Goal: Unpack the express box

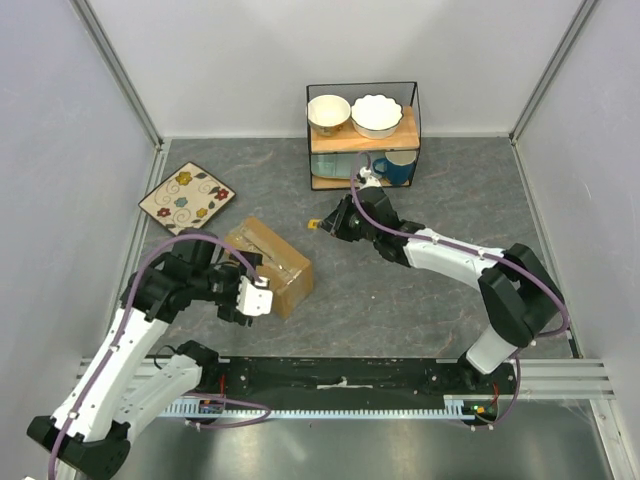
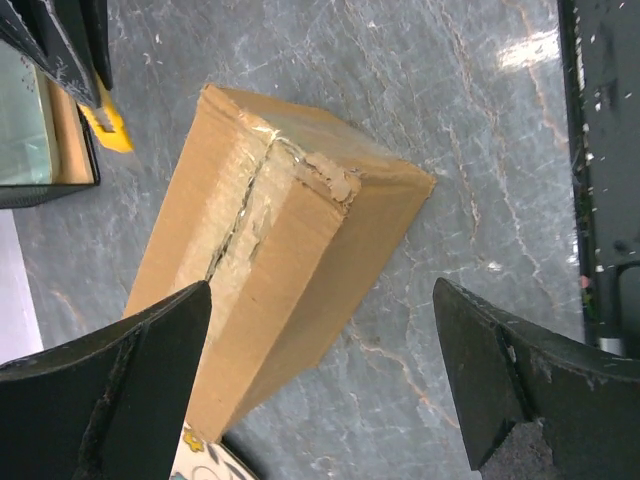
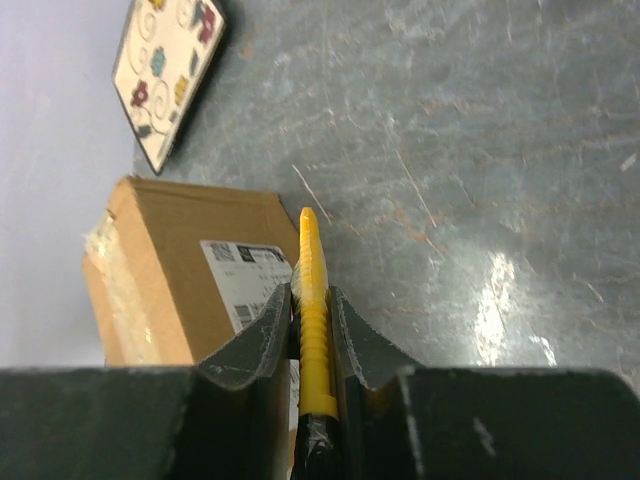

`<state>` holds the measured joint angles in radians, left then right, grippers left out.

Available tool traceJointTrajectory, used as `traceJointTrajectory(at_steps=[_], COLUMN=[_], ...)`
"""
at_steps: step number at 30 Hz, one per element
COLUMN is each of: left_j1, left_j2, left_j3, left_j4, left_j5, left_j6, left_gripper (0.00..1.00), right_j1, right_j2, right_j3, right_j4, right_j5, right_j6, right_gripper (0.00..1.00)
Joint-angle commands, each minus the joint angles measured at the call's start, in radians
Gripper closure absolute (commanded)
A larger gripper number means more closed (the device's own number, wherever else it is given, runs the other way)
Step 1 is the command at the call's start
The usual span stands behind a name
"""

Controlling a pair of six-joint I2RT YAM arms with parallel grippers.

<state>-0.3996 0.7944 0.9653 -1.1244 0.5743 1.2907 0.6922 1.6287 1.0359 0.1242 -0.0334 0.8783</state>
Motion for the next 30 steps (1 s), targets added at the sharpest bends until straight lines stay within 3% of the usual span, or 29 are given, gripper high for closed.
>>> traceJointTrajectory(at_steps=[1, 7, 14, 26, 30], left_j1=[-0.074, -0.114, -0.157, -0.222, -0.232], left_j2=[0.041, 0.224, 0.253, 0.347, 0.371], left_j3=[-0.077, -0.014, -0.031, -0.092, -0.088], left_j4=[0.186, 0.170, 0.271, 0.471, 0.506], left_j5=[-0.070, -0.065, -0.037, -0.183, -0.180], left_j6=[0.069, 0.048, 0.045, -0.178, -0.211], left_gripper=[0.01, 0.01, 0.01, 0.01, 0.01], right_j1=[0.012, 0.012, 0.010, 0.013, 0.012], right_j2=[-0.068, -0.288, -0.276, -0.625, -0.655], right_j3=[-0.083, -0.253, -0.287, -0.511, -0.524], right_j4=[0.061, 0.054, 0.087, 0.020, 0.020], right_j5=[0.027, 0.080, 0.050, 0.061, 0.041], right_j6=[0.027, 0.077, 0.097, 0.206, 0.231], right_gripper=[1.00, 1.00, 1.00, 1.00, 1.00])
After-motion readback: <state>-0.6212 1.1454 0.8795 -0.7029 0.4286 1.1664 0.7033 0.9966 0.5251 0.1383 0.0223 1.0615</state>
